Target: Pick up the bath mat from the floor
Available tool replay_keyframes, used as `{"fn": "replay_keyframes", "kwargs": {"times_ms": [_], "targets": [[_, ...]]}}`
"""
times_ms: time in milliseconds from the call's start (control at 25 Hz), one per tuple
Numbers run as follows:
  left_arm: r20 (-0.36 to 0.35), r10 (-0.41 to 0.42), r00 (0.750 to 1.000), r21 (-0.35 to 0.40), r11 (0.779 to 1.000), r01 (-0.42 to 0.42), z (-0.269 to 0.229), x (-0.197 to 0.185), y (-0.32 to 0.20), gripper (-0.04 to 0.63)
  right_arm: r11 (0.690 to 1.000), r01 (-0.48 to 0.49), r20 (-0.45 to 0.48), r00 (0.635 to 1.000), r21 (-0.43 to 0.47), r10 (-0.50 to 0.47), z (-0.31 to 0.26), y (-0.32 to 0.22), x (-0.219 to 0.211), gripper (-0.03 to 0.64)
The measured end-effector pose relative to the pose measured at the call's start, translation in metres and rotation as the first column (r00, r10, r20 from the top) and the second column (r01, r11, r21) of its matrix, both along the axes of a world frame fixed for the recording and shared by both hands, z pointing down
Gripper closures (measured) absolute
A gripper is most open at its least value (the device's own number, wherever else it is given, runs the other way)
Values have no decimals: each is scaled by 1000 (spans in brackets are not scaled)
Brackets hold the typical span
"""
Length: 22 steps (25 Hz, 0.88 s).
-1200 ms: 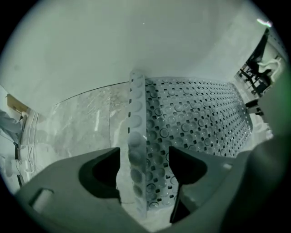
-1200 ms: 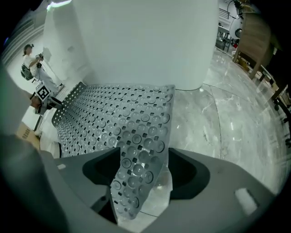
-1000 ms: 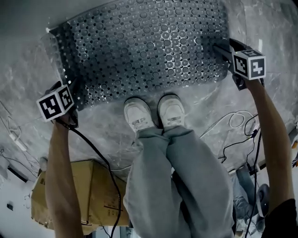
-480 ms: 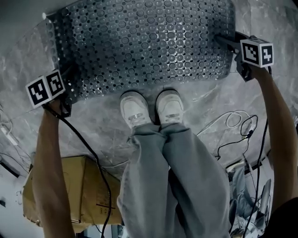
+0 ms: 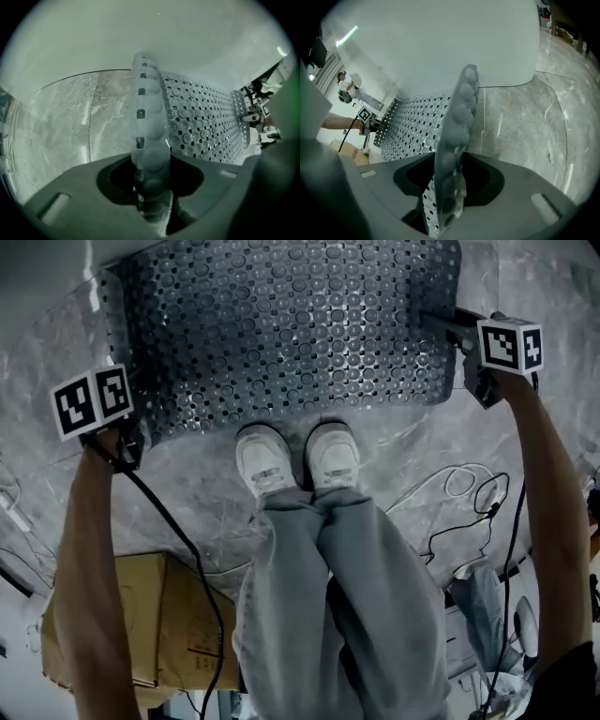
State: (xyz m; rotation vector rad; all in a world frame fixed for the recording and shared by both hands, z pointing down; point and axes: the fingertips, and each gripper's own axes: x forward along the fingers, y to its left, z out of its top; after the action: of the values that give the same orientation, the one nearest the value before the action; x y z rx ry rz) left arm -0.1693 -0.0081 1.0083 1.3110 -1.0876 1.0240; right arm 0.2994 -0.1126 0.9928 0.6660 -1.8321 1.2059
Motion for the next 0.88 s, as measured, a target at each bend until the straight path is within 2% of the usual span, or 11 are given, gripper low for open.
{"fn": "replay_keyframes", "kwargs": {"times_ms": [120,240,360,480,640,760,880], "targets": [[22,51,998,-29,998,-51,2,1,1,453,999,-29,-28,999,15,29,1,-3,1,493],[51,27,998,-41,999,-25,7,-1,3,449,997,-75,-111,991,15,76,6,-6,14,576],[81,53,995,-23,998,-51,2,-6,1,479,981,-191,-137,973,-24,186,11,-12,15,589],[135,109,985,-66,993,-100,-3,-1,2,492,970,-241,-168,956,11,239,5,-13,11,591],[172,171,970,-109,982,-154,-22,9,7,530,980,-197,-226,954,29,199,-11,0,-3,590],[142,201,969,-104,977,-187,-49,28,0,572,991,-131,-246,961,0,127,-33,4,-19,591],[105,217,970,-86,974,-208,-77,46,-4,574,997,-79,-237,969,-18,73,-60,10,-42,592]]}}
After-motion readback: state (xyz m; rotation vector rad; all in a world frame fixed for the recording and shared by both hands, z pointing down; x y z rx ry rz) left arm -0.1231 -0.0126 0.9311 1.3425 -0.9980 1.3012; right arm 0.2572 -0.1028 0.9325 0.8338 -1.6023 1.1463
